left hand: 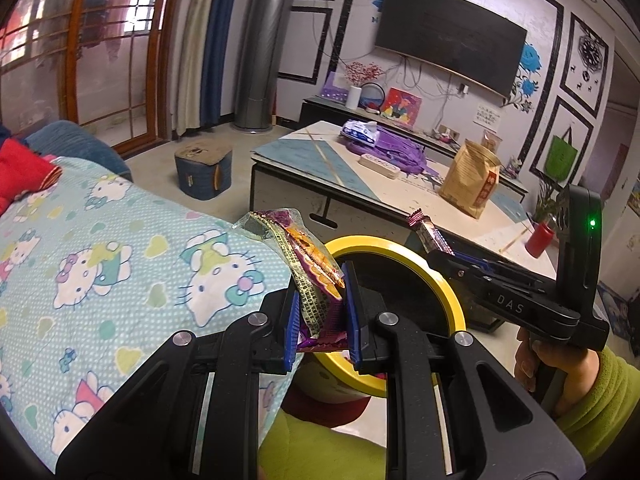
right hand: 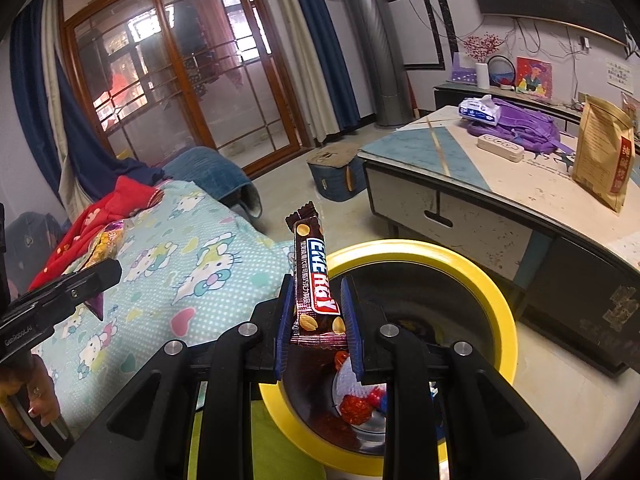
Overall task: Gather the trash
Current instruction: 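Carry the snack wrapper and chocolate bar over the bin and release both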
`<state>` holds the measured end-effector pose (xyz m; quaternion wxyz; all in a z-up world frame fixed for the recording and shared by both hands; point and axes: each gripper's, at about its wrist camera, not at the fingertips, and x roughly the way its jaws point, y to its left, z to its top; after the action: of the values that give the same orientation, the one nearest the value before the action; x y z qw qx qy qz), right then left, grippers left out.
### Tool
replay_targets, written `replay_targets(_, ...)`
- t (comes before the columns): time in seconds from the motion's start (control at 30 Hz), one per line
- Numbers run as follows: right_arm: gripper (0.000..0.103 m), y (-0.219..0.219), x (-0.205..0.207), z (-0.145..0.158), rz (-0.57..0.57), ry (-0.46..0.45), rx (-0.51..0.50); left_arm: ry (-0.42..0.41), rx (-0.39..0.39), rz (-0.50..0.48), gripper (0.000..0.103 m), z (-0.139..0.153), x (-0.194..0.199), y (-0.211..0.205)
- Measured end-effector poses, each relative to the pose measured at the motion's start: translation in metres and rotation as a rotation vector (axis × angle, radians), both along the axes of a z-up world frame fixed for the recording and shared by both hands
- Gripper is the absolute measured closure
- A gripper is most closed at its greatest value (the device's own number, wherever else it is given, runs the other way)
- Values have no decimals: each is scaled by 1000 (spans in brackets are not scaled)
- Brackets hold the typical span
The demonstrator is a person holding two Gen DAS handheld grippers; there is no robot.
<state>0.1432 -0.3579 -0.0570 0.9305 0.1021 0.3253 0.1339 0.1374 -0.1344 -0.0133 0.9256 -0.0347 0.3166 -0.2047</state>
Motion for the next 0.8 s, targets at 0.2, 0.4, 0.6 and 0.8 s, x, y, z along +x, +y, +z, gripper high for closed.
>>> replay_targets(0.2,80,-11,-4,-4,-24,0,-5,-1,26,-36,90,-3,3,-18)
replay_targets(0.4,80,-21,-7,-11,-44,9,-9,1,47,-71,90,-9,5,-36)
replay_targets(0.6,80,-31,-10,-18,-68,24,-2,3,66,-106,90,-13,9,-53)
replay_targets(0.8,80,-40,-14,-27,-90,38,8,4,67,-150,90,-19,11,-70)
